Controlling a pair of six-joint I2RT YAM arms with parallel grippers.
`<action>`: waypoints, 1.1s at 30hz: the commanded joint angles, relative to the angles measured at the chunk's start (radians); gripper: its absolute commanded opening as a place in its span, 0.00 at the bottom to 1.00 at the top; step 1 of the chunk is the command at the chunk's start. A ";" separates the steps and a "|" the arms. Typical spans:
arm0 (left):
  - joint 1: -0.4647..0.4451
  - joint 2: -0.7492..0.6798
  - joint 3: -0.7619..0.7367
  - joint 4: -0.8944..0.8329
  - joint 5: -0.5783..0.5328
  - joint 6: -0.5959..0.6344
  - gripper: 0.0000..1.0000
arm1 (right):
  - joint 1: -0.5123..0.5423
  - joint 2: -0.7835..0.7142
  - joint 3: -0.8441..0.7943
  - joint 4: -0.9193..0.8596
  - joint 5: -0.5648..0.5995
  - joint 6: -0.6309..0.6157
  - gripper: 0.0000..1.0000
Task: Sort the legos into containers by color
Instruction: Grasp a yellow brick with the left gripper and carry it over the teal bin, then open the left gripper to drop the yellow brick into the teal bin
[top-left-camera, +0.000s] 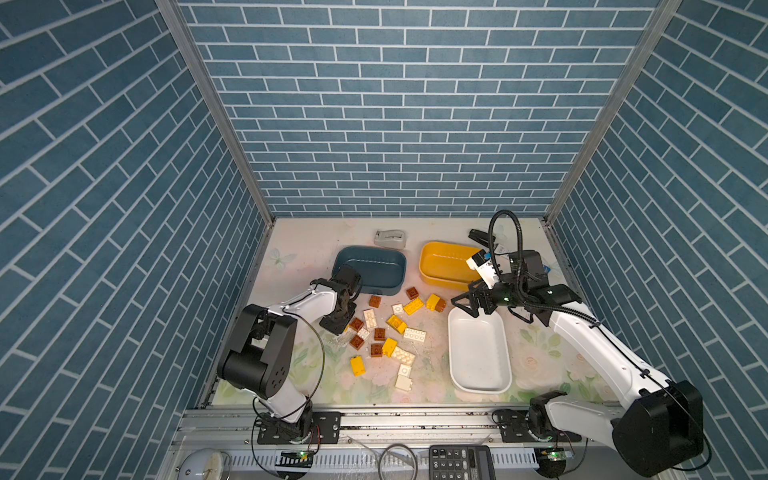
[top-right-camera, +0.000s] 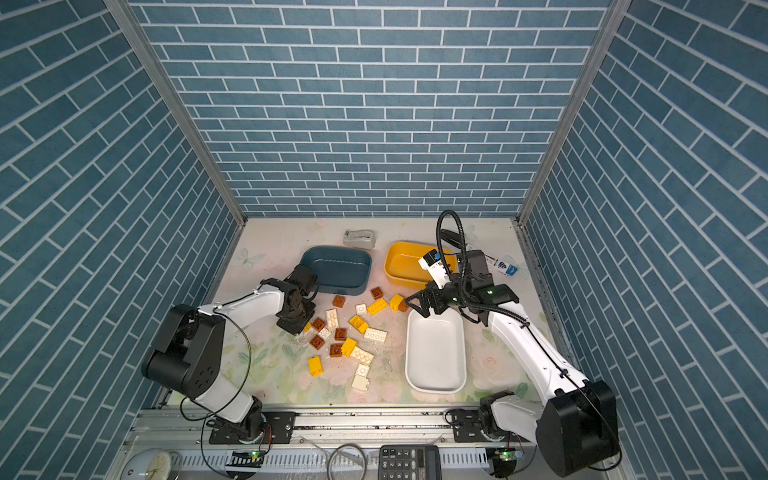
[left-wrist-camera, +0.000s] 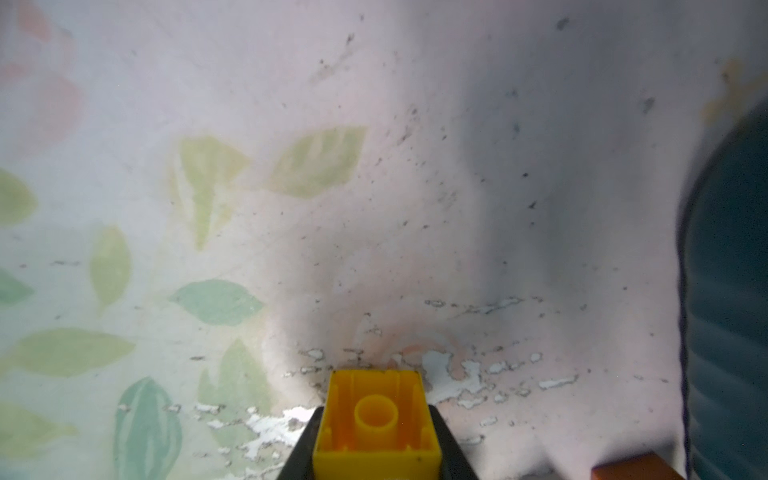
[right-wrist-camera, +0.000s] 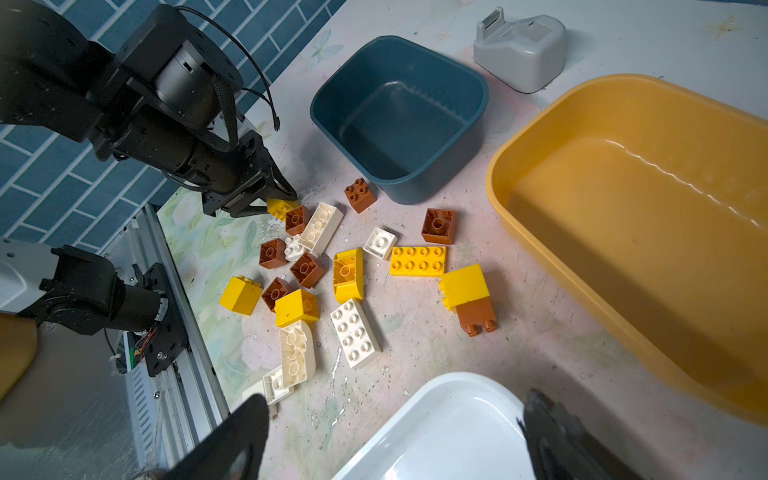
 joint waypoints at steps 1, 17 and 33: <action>0.004 -0.044 0.090 -0.096 -0.034 0.148 0.28 | 0.005 0.003 0.046 -0.017 -0.011 -0.034 0.95; 0.072 0.204 0.624 -0.178 -0.047 0.816 0.28 | 0.006 0.046 0.067 0.115 -0.072 0.088 0.95; 0.099 0.487 0.868 -0.169 -0.039 1.003 0.51 | 0.006 -0.003 0.008 0.078 0.005 0.092 0.95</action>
